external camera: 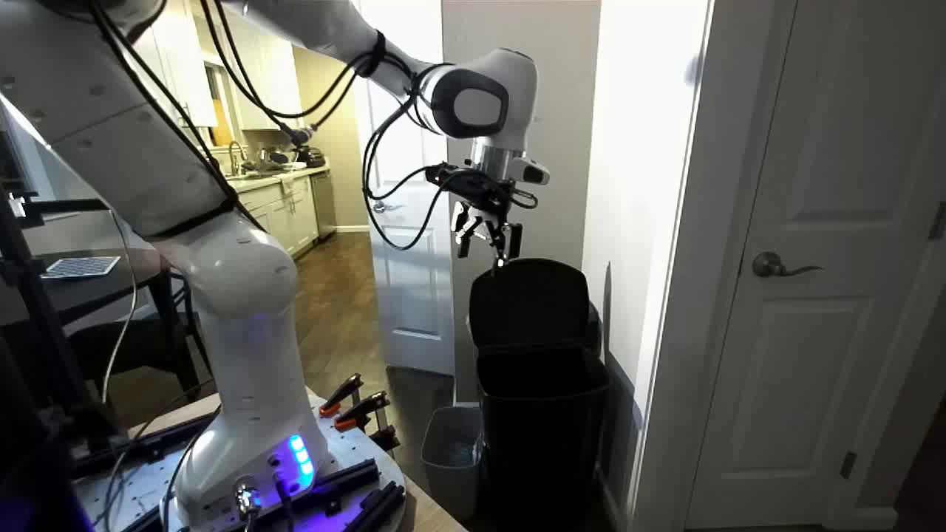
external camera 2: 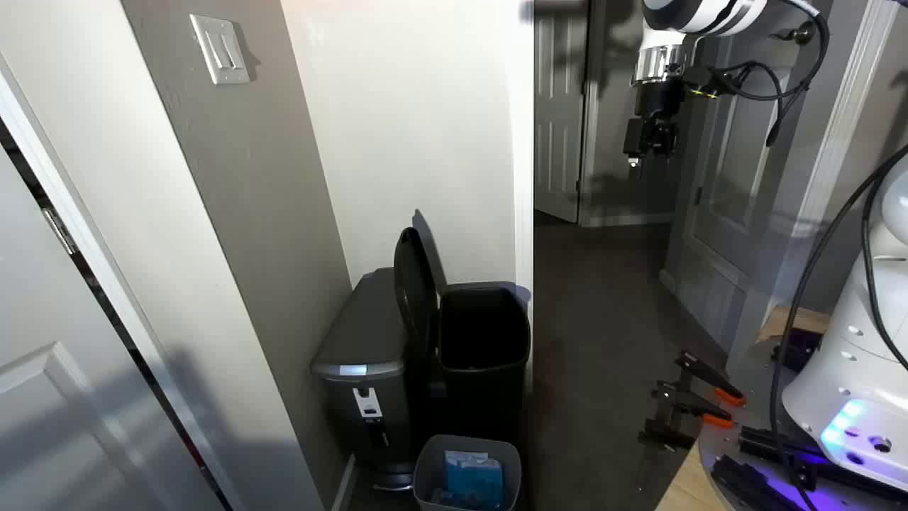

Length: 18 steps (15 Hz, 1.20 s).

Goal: Close the black bin.

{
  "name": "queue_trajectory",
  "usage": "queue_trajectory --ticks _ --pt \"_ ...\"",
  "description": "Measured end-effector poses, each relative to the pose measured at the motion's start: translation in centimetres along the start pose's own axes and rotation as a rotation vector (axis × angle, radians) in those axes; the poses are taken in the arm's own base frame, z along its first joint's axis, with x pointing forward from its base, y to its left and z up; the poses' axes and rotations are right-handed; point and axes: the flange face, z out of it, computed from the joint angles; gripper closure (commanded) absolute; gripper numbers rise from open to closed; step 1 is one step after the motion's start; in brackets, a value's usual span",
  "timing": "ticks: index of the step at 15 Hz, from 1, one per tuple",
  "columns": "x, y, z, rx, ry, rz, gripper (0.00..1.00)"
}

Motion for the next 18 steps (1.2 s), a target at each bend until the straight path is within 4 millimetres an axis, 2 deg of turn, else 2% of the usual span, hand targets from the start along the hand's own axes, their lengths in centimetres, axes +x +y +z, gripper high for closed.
queue_trajectory --ticks 14,16,18 --pt "0.0 -0.1 0.0 -0.002 0.000 -0.002 0.00" --pt "0.4 -1.0 -0.1 -0.014 -0.001 -0.021 0.00" --pt "1.5 -3.0 -0.3 -0.038 -0.008 -0.066 0.00"
